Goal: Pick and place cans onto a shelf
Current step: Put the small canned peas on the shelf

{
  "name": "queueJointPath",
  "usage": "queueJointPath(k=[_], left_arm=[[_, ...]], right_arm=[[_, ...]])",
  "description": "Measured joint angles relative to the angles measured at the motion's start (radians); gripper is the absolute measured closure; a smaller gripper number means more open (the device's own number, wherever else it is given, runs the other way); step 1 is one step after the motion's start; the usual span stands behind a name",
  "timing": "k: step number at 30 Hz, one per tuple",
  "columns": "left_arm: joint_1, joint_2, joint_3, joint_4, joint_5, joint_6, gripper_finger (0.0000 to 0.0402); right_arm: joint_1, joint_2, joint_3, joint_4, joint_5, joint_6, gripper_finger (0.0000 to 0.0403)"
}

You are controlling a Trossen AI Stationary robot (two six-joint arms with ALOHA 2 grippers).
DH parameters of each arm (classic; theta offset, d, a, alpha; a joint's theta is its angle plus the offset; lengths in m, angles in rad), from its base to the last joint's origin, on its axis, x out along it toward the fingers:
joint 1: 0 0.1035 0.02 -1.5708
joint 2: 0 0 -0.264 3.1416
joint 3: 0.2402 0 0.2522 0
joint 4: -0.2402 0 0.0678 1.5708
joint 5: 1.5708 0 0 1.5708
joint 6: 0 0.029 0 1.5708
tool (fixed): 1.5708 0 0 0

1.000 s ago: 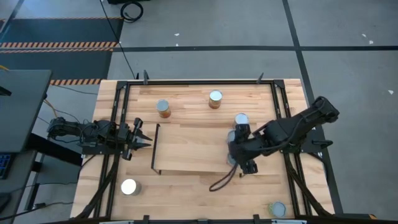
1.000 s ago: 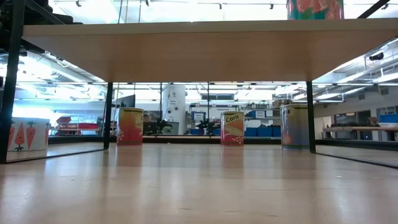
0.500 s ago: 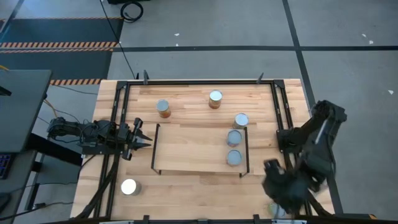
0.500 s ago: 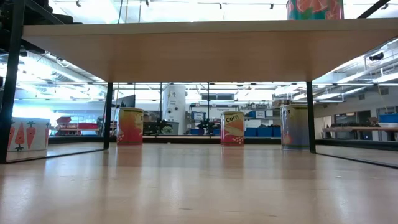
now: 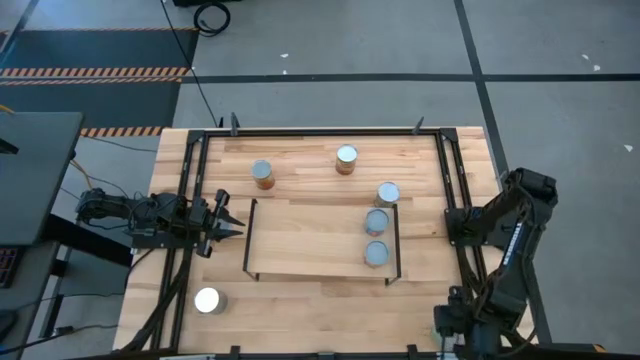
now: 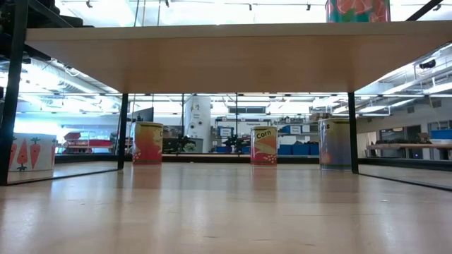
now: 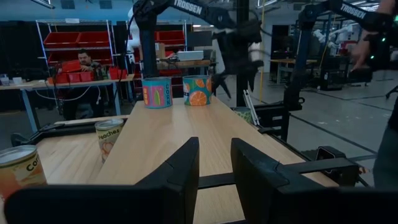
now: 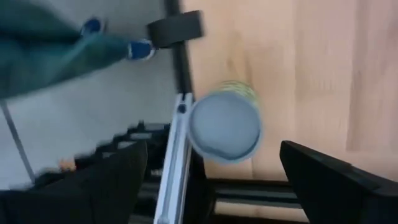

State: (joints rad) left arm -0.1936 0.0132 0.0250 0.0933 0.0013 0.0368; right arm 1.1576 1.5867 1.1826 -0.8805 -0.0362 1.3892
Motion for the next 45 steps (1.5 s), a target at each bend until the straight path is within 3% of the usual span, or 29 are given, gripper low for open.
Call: queueJointPath(k=[5,13,20,31,40,45], left_arm=[[0.000,0.000,0.000,0.000,0.000,0.000,0.0303],[0.000,0.000,0.000,0.000,0.000,0.000,0.0303],[0.000,0.000,0.000,0.000,0.000,0.000,0.0303],[0.000,0.000,0.000,0.003,0.000,0.000,0.0303],[0.000,0.000,0.000,0.005,0.000,0.000,0.0303],[0.000,0.000,0.000,0.007,0.000,0.000,0.0303]], right_arm=[[-0.032,0.000,-0.104,0.007,-0.044,0.376,0.0017],[-0.040,0.000,-0.130,0.058,-0.067,0.640,0.0018],[-0.034,-0.001,-0.167,0.096,0.001,0.829,0.0018],[-0.025,0.125,-0.175,0.228,-0.123,0.856,0.0021],[-0.019,0.129,-0.173,0.291,-0.154,0.877,0.0025],[-0.029,0.130,-0.173,0.327,-0.146,0.879,0.0052]])
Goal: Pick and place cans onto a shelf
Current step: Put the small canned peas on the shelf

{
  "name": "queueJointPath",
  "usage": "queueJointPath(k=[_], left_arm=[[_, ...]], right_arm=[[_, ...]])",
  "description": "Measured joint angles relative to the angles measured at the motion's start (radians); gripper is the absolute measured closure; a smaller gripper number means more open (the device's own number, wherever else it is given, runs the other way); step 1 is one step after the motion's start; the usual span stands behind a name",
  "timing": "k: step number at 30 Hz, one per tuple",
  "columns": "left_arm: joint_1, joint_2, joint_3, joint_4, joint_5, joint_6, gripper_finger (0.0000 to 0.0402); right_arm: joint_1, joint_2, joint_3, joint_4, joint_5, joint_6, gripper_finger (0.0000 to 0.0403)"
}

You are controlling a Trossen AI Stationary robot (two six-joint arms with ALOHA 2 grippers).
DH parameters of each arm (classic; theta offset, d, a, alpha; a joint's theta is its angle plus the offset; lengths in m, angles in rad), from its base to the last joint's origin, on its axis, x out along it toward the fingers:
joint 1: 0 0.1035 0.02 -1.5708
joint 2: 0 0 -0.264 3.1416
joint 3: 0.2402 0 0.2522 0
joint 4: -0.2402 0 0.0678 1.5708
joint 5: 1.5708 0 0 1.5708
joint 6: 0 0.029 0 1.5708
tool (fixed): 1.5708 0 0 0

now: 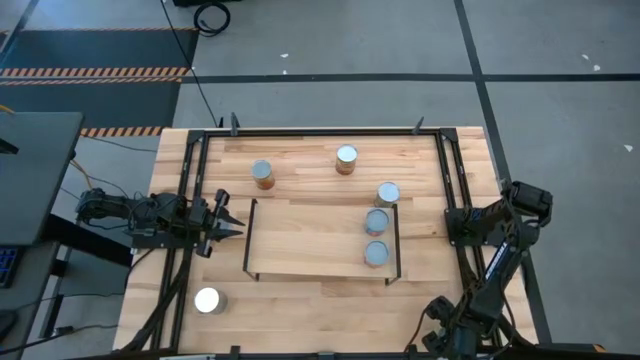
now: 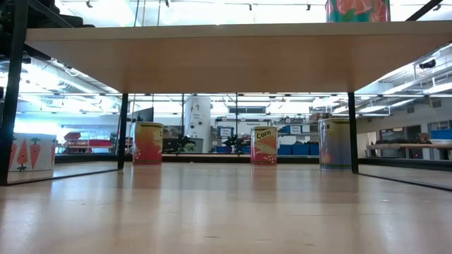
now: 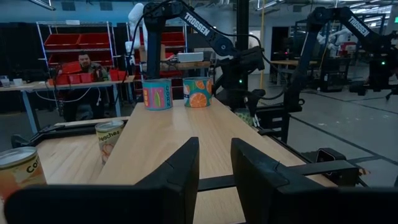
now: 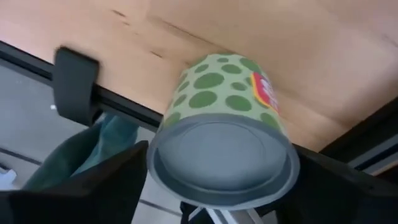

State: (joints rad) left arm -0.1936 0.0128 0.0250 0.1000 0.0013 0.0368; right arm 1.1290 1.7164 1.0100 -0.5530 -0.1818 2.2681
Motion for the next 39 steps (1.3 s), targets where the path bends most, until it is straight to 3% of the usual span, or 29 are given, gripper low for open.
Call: queueJointPath(k=[5,12,22,32,39], left_arm=[[0.000,0.000,0.000,0.001,0.000,0.000,0.0303],[0.000,0.000,0.000,0.001,0.000,0.000,0.0303],[0.000,0.000,0.000,0.001,0.000,0.000,0.0303],[0.000,0.000,0.000,0.001,0.000,0.000,0.0303],[0.000,0.000,0.000,0.000,0.000,0.000,0.0303]], right_arm=[[-0.017,0.000,0.002,0.003,0.022,-0.005,0.0110],[-0.026,-0.006,0.062,-0.069,0.026,-0.116,0.0113],[-0.047,-0.050,0.396,-0.241,0.038,-0.465,0.0113],[-0.272,-0.050,0.806,-0.425,0.432,-0.914,0.0113],[-0.514,-0.050,0.940,-0.422,0.487,-1.404,0.0113]])
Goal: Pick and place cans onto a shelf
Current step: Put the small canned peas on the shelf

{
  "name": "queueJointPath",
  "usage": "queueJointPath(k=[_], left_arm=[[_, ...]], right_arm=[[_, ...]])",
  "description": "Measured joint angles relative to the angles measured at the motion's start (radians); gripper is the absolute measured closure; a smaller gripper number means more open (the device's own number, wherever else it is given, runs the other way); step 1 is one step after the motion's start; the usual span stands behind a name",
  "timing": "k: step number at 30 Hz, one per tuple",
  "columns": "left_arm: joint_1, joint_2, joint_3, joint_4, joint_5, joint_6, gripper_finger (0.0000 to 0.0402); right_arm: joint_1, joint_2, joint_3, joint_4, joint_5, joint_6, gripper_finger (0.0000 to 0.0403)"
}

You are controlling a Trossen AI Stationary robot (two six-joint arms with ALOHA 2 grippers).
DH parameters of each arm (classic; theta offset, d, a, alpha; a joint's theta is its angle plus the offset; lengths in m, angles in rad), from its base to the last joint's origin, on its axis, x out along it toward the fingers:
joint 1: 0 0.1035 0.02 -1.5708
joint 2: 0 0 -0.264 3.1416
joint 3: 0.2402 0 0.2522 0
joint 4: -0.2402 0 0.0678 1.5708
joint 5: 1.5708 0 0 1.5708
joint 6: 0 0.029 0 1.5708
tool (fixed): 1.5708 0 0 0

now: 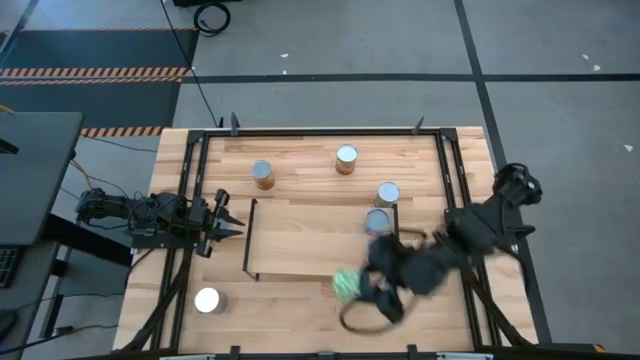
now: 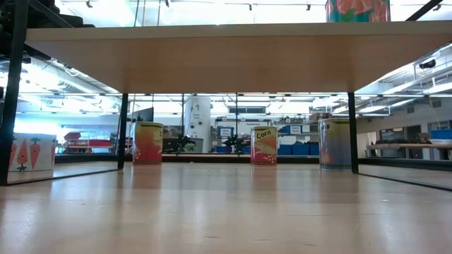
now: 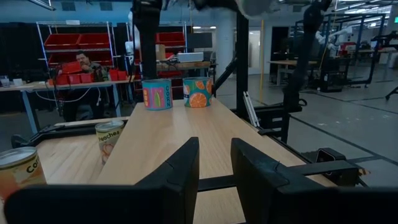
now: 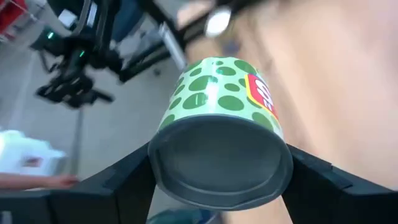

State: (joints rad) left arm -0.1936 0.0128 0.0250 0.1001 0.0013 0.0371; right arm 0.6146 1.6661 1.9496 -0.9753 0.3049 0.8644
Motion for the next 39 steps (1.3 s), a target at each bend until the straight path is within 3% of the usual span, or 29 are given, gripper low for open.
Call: queueJointPath(k=[6,12,18,26,33,39], left_arm=[[0.000,0.000,0.000,0.000,0.000,0.000,0.0303],[0.000,0.000,0.000,0.000,0.000,0.000,0.0303],[0.000,0.000,0.000,0.000,0.000,0.000,0.0303],[0.000,0.000,0.000,0.001,0.000,0.000,0.0303],[0.000,0.000,0.000,0.001,0.000,0.000,0.0303],[0.000,0.000,0.000,0.004,0.000,0.000,0.0303]], right_arm=[[-0.207,0.001,0.031,0.011,-0.077,-0.398,0.0114],[-0.367,0.011,0.033,0.012,-0.167,-0.677,0.0114],[-0.447,0.074,0.088,-0.048,-0.250,-0.747,0.0114],[-0.477,0.309,0.409,-0.409,-0.236,-0.866,0.0114],[-0.523,0.337,0.340,-0.603,-0.265,-0.826,0.0114],[-0.538,0.352,0.334,-0.595,-0.333,-0.783,0.0114]])
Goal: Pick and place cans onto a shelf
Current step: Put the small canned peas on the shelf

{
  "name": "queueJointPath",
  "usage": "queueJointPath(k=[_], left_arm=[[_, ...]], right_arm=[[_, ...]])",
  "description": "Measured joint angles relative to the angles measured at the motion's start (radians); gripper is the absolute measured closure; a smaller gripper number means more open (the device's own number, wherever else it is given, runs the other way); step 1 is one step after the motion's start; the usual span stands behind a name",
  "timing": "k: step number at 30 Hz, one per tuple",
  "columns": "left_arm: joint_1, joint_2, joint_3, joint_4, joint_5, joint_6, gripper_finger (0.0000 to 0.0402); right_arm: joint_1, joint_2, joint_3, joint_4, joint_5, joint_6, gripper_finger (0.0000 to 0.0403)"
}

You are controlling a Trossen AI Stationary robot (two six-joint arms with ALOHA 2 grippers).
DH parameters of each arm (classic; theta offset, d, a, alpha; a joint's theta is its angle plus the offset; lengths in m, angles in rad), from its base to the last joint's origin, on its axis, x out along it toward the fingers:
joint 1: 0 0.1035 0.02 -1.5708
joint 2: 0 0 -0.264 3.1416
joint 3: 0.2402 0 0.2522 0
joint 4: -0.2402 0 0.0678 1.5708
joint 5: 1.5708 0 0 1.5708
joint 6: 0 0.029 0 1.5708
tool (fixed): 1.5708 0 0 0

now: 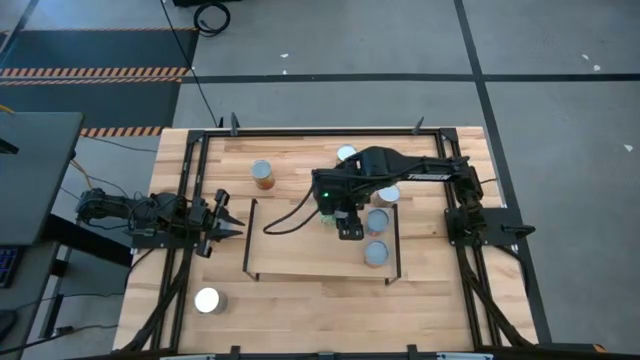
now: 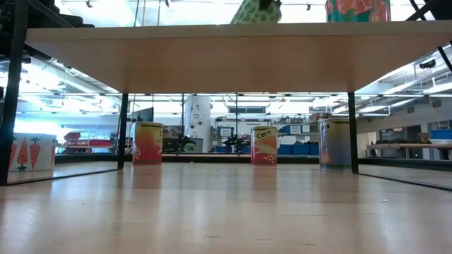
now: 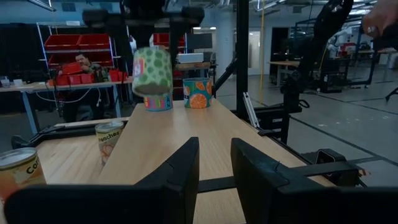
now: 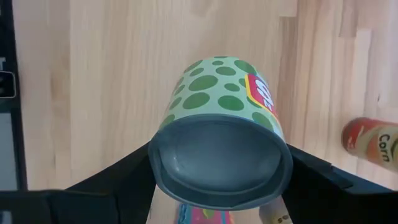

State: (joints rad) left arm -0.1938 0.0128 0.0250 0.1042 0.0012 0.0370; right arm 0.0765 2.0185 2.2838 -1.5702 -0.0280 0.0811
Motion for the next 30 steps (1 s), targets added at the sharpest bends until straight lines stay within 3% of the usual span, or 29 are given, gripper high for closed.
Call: queueJointPath(k=[10,30], left_arm=[[0.000,0.000,0.000,0.002,0.000,0.000,0.0303],[0.000,0.000,0.000,0.002,0.000,0.000,0.0303]], right_arm=[[-0.001,0.012,-0.106,0.000,-0.019,0.057,0.0114],[-0.023,0.010,-0.117,-0.001,-0.059,0.032,0.0077]])
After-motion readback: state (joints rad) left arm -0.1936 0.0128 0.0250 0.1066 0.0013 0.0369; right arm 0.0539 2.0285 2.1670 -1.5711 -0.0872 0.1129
